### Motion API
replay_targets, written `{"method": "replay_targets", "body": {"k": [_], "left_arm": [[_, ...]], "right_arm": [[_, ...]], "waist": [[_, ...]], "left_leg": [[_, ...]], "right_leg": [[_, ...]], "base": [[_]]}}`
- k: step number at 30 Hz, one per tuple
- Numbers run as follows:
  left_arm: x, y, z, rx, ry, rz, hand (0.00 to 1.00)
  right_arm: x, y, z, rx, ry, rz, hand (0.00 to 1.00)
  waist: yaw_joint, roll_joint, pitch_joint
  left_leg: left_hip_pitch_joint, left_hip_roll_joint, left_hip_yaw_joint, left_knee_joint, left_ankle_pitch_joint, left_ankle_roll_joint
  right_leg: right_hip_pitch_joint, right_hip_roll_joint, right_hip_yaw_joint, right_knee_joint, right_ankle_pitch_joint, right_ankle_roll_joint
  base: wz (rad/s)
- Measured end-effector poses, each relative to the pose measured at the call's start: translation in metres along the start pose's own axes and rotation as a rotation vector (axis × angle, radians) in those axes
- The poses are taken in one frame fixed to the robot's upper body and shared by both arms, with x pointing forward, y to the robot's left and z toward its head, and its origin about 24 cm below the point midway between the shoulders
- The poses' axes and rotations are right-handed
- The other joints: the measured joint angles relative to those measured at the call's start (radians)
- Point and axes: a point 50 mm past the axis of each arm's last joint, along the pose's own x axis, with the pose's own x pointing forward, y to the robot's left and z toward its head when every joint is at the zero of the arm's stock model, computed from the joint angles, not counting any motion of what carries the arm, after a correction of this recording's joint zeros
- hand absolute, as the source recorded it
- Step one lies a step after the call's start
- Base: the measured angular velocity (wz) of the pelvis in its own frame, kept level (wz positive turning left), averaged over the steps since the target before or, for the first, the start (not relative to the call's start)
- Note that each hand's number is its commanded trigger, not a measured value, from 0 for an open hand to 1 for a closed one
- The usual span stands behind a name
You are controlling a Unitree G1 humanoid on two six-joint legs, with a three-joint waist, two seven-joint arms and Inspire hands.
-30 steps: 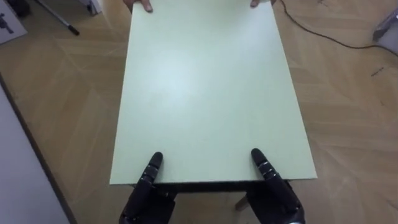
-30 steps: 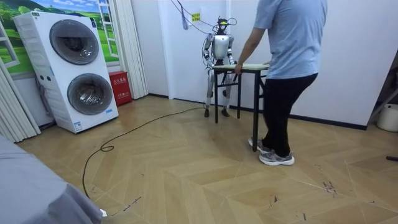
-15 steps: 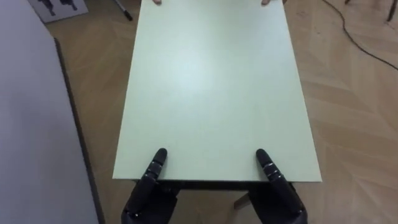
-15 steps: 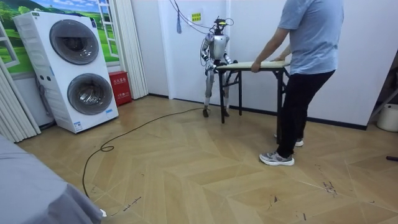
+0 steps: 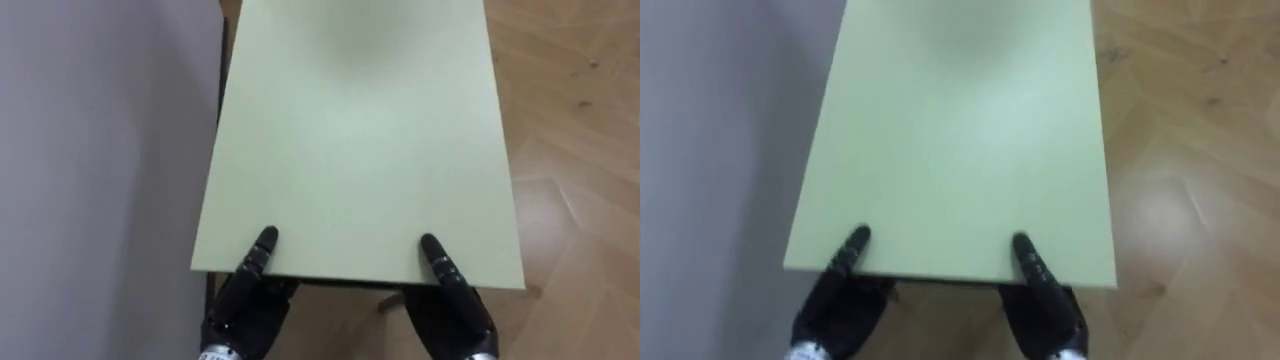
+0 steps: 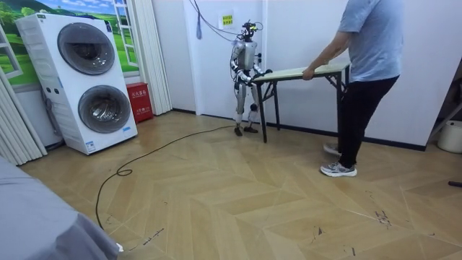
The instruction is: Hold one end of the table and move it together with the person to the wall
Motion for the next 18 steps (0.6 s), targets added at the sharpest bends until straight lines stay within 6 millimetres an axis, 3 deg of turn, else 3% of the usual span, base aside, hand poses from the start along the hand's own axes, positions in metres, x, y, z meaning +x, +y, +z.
{"method": "replay_targets", "body": {"k": [2,3,4,5,6,10,13,14,15,16,17,18], "left_arm": [[0.0,0.001,-0.001,0.001,0.001,0.009,1.0],[-0.001,0.002,-0.002,-0.007,0.003,0.02,1.0],[-0.002,0.002,-0.003,-0.01,0.003,0.023,1.0],[-0.004,0.004,-0.003,-0.021,-0.005,0.032,1.0],[-0.006,0.007,-0.003,-0.038,-0.013,0.048,1.0],[-0.007,0.008,-0.002,-0.045,-0.024,0.057,1.0],[-0.009,0.012,-0.003,-0.047,-0.018,0.071,1.0],[-0.009,0.013,-0.004,-0.047,-0.013,0.08,1.0],[-0.01,0.015,-0.003,-0.04,-0.013,0.087,1.0],[-0.011,0.016,-0.002,-0.035,-0.012,0.088,1.0],[-0.01,0.016,0.0,-0.036,-0.018,0.087,1.0],[-0.009,0.016,0.002,-0.036,-0.023,0.09,1.0]], "right_arm": [[-0.001,-0.001,-0.001,0.0,0.001,-0.006,1.0],[-0.002,-0.002,-0.001,-0.007,0.006,-0.011,1.0],[-0.001,-0.001,-0.002,-0.009,0.01,-0.01,1.0],[0.002,0.0,-0.001,-0.022,0.018,-0.006,1.0],[0.004,0.001,-0.001,-0.043,0.028,-0.006,1.0],[0.006,0.004,-0.005,-0.049,0.047,0.004,1.0],[0.003,0.002,-0.005,-0.055,0.06,-0.006,1.0],[0.001,0.0,-0.007,-0.045,0.065,-0.02,1.0],[-0.001,-0.002,-0.009,-0.034,0.067,-0.034,1.0],[-0.001,-0.001,-0.01,-0.029,0.07,-0.035,1.0],[0.001,0.001,-0.012,-0.033,0.077,-0.03,1.0],[0.001,0.002,-0.012,-0.033,0.073,-0.029,1.0]], "waist": [[0.003,-0.004,0.0006],[0.009,0.001,0.0015],[0.014,0.001,0.0018],[0.037,0.005,0.0047],[0.033,0.021,0.0081],[0.041,0.019,0.0076],[0.038,0.013,0.0109],[0.034,0.008,0.0131],[0.033,0.001,0.0134],[0.035,-0.007,0.0089],[0.034,-0.018,0.0048],[0.02,-0.018,0.005]], "left_leg": [[0.035,-0.01,-0.018,-0.061,0.01,0.014],[0.043,-0.011,-0.065,-0.072,0.016,0.014],[0.043,-0.013,-0.092,-0.073,0.018,0.012],[0.035,-0.018,-0.146,-0.073,0.018,0.006],[0.032,-0.02,-0.18,-0.075,0.019,-0.005],[0.044,-0.017,-0.13,-0.107,0.021,-0.008],[0.074,-0.016,-0.115,-0.125,0.023,-0.003],[0.103,-0.022,-0.139,-0.14,0.025,0.0],[0.113,-0.03,-0.202,-0.139,0.024,0.001],[0.107,-0.038,-0.24,-0.137,0.024,0.001],[0.094,-0.047,-0.31,-0.132,0.022,-0.002],[0.086,-0.061,-0.342,-0.131,0.016,-0.011]], "right_leg": [[-0.027,-0.008,0.044,0.06,-0.001,0.002],[-0.069,-0.015,0.102,0.112,-0.017,0.018],[-0.088,-0.008,0.143,0.094,-0.02,0.02],[-0.139,-0.004,0.203,0.027,-0.009,0.007],[-0.161,-0.008,0.206,0.028,0.059,-0.013],[-0.154,-0.012,0.186,0.041,0.063,-0.013],[-0.158,-0.034,0.191,0.13,0.058,-0.004],[-0.187,-0.056,0.207,0.234,0.054,0.004],[-0.233,-0.053,0.276,0.265,0.03,0.033],[-0.255,-0.039,0.315,0.229,0.023,0.033],[-0.297,-0.02,0.386,0.128,0.038,0.018],[-0.319,-0.028,0.411,0.068,0.152,0.017]], "base": [[0.26],[-0.04],[-0.34],[-0.23],[-0.07],[0.22],[0.37],[0.34],[0.28],[0.22],[0.38],[0.61]]}}
